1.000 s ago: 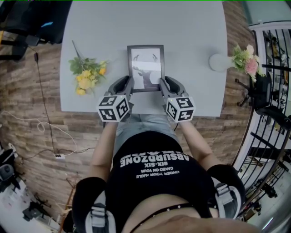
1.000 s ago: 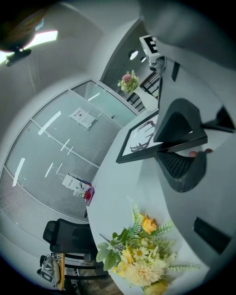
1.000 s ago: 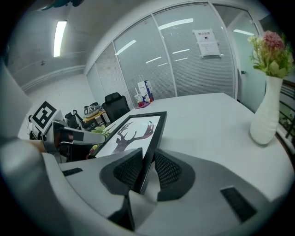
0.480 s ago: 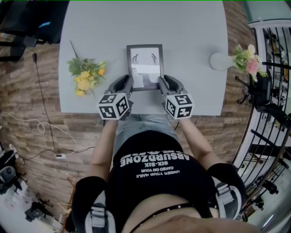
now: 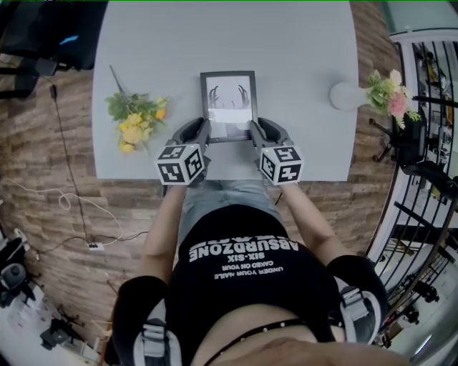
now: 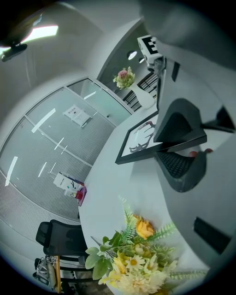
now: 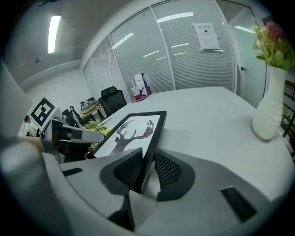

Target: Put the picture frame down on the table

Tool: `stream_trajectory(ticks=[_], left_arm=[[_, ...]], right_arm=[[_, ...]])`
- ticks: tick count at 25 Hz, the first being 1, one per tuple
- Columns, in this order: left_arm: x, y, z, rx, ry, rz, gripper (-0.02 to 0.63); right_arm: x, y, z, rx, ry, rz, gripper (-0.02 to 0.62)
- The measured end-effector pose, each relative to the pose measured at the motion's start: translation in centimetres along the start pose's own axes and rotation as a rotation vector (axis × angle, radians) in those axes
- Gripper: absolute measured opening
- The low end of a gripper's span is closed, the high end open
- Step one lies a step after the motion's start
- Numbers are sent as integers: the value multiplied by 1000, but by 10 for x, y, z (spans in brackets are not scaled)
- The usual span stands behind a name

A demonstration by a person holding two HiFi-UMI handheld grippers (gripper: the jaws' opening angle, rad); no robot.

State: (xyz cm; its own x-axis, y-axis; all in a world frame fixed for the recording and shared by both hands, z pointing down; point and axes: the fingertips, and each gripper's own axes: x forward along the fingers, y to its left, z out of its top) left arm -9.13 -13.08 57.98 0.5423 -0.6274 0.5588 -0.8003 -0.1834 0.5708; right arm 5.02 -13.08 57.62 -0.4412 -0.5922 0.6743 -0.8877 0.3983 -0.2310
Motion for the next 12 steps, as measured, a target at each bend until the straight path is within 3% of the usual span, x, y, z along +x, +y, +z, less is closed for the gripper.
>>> stream_trajectory(ticks=[12], left_arm=[[7,8,-10,-11,36,12,77]], right_arm=[[7,-2,-9,6,37,-3,95]])
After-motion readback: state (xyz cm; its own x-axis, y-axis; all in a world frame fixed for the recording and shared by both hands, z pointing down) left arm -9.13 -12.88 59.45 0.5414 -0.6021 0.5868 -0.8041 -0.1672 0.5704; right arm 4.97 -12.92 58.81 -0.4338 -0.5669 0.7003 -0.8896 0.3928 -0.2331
